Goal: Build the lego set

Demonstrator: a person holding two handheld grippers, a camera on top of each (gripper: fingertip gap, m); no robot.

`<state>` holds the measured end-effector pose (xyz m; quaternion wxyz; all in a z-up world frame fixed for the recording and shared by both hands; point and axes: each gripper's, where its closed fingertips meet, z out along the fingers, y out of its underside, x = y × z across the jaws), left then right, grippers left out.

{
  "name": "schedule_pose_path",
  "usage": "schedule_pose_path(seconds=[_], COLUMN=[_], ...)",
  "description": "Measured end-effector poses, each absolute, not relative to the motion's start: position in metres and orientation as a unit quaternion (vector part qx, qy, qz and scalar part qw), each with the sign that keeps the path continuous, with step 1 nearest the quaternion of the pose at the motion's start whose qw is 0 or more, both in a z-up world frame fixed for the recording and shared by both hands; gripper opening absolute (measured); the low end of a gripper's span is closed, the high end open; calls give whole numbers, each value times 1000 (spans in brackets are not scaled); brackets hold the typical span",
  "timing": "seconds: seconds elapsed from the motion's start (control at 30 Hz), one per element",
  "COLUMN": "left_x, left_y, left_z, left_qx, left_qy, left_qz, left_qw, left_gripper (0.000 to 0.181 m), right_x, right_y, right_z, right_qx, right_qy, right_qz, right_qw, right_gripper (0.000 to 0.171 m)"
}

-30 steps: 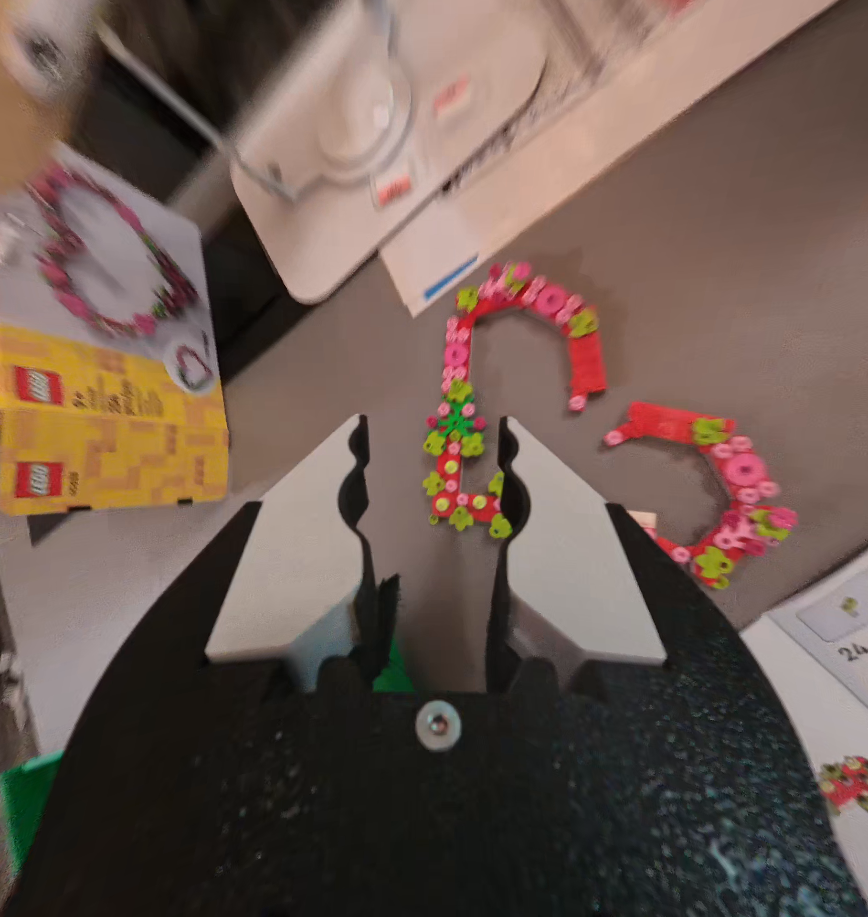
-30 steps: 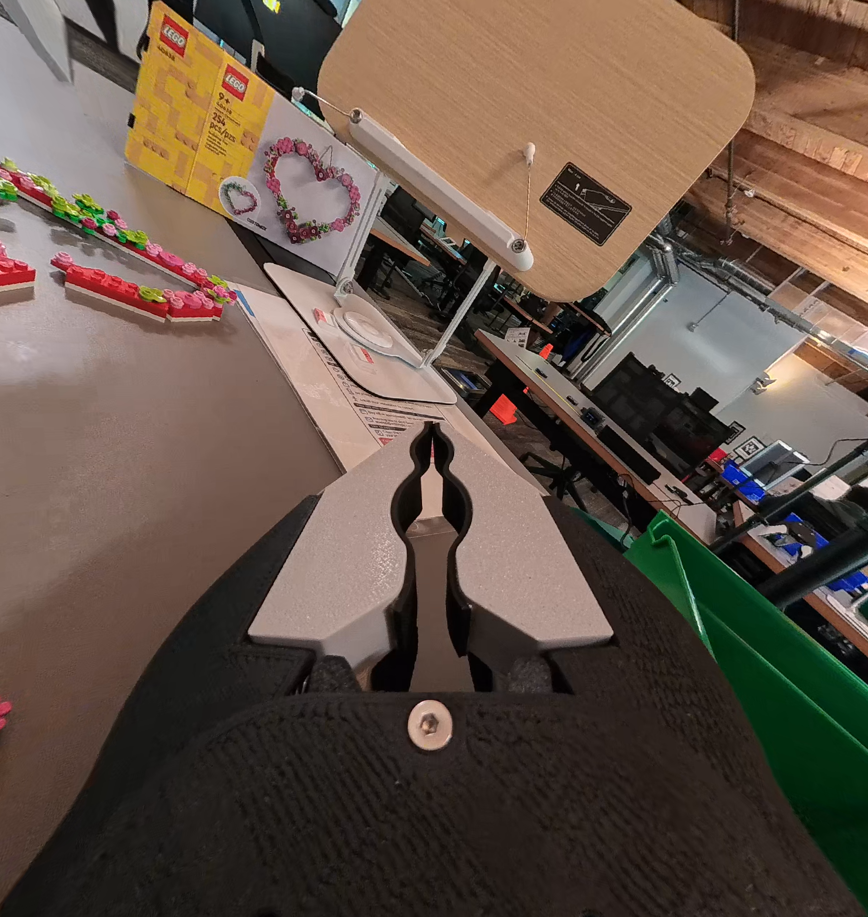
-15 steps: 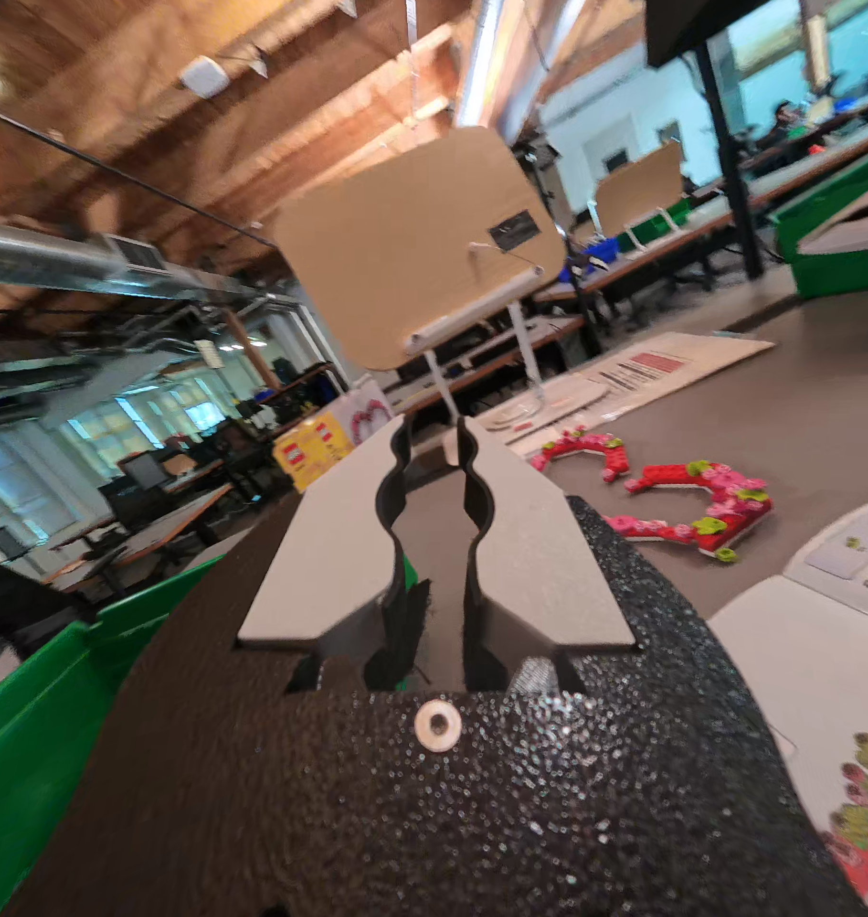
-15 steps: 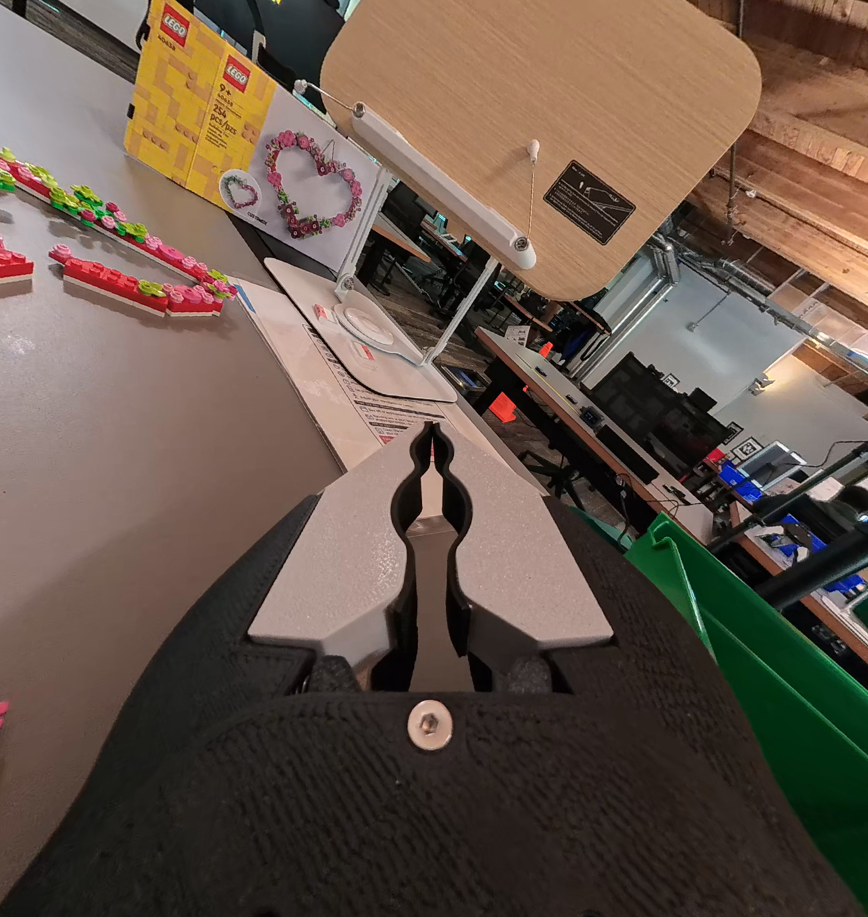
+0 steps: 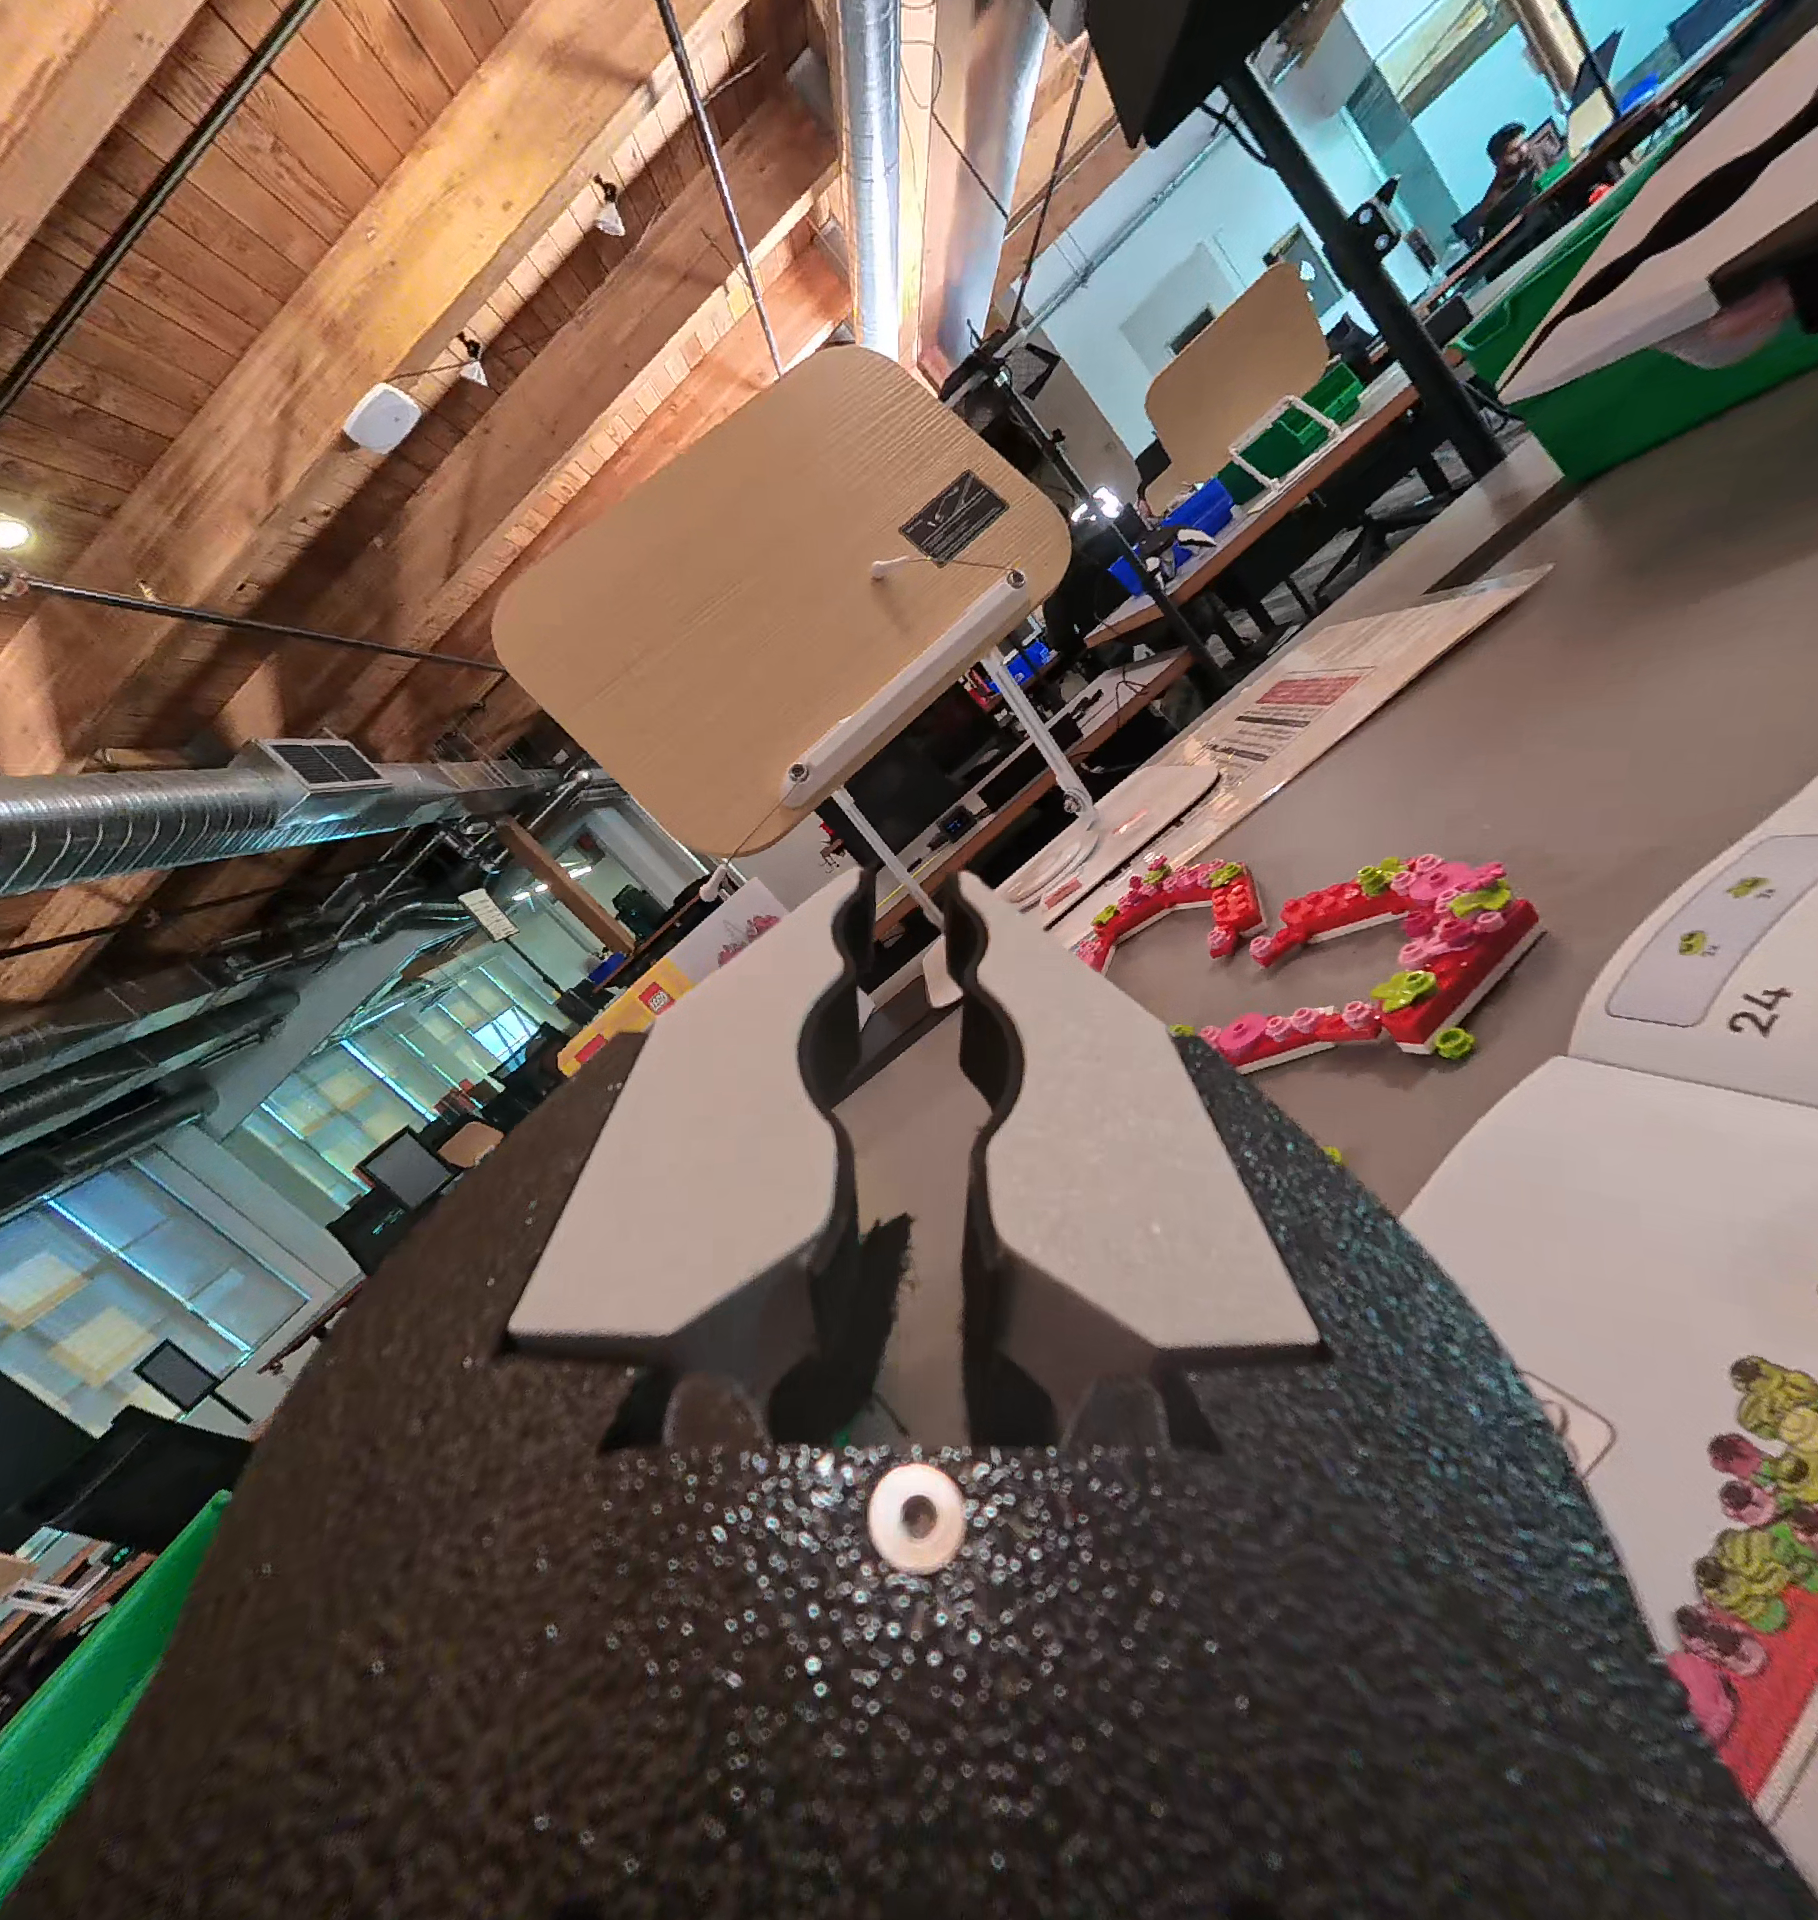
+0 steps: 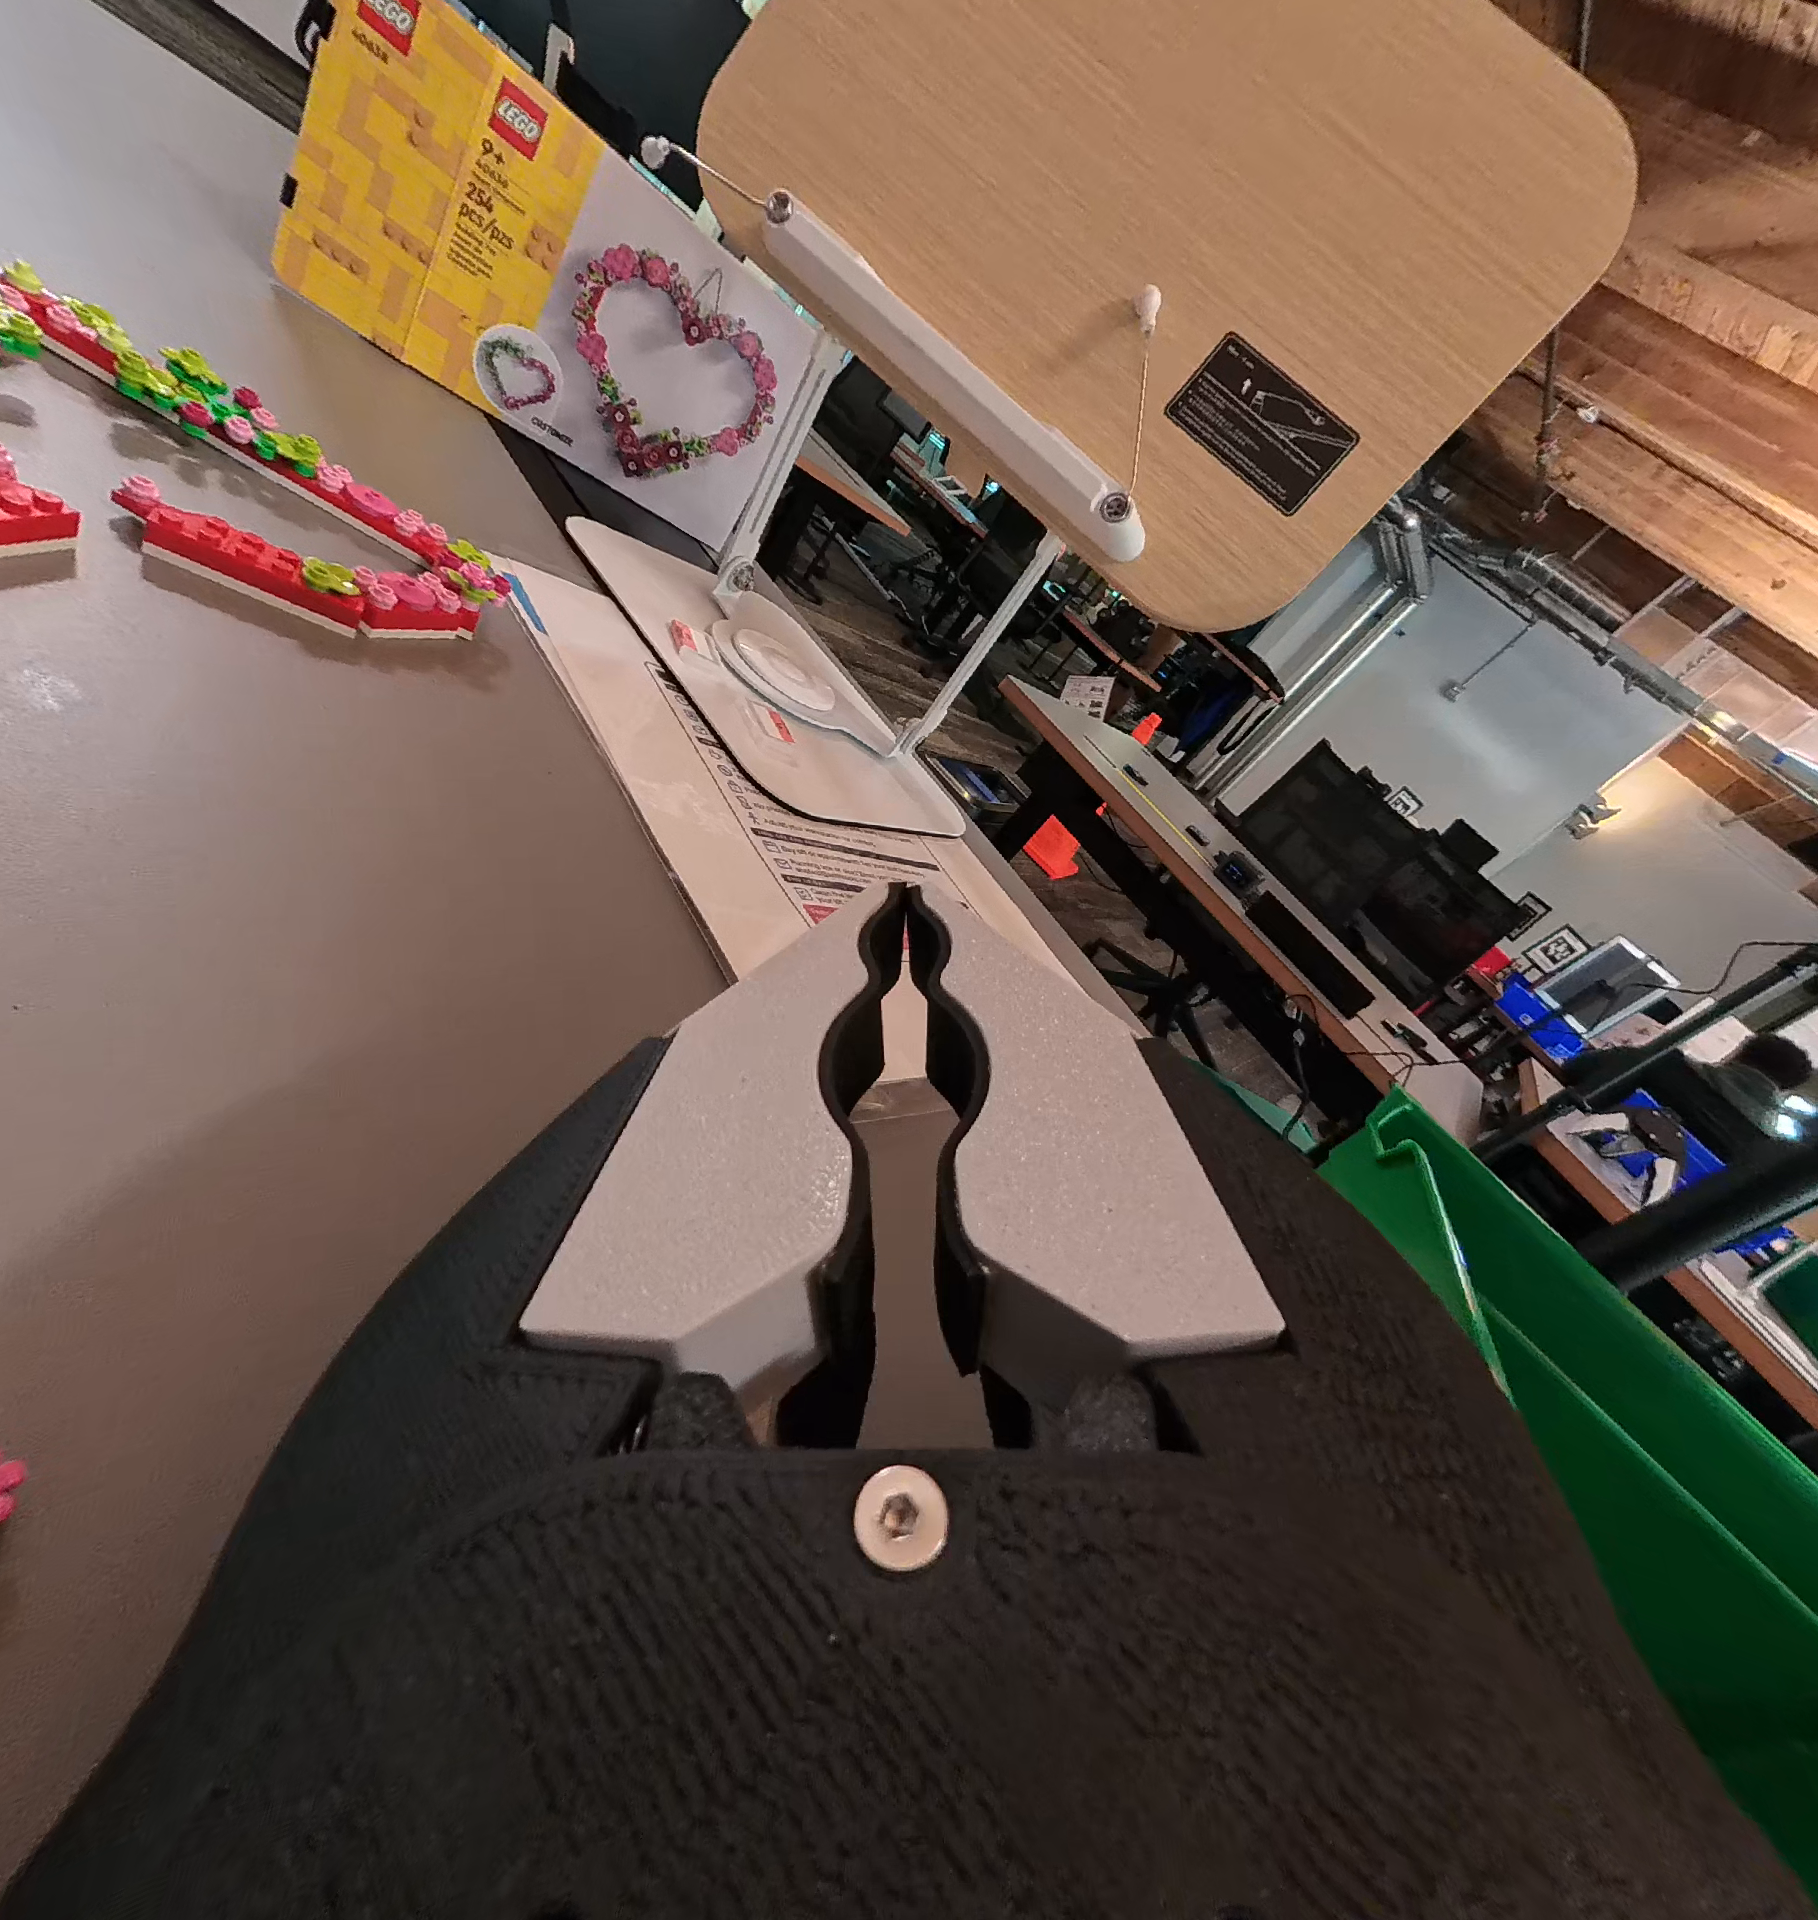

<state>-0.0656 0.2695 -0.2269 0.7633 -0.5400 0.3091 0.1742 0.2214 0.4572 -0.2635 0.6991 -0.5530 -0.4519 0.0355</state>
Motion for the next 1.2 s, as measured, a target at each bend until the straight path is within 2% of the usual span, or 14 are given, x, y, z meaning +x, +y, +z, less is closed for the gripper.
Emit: schedule_pose_path(seconds=[1.2], left_x=[-74], left_y=[275], left_z=[-232], left_qx=[-560], left_qy=[298], left_qz=[161], left_qw=[756], left_gripper=[5], right_x=[222], right_y=[457], right_z=[-263], right_qx=[-554], right_qy=[-450], right_qz=[37], right_qw=[700], right_gripper=[0])
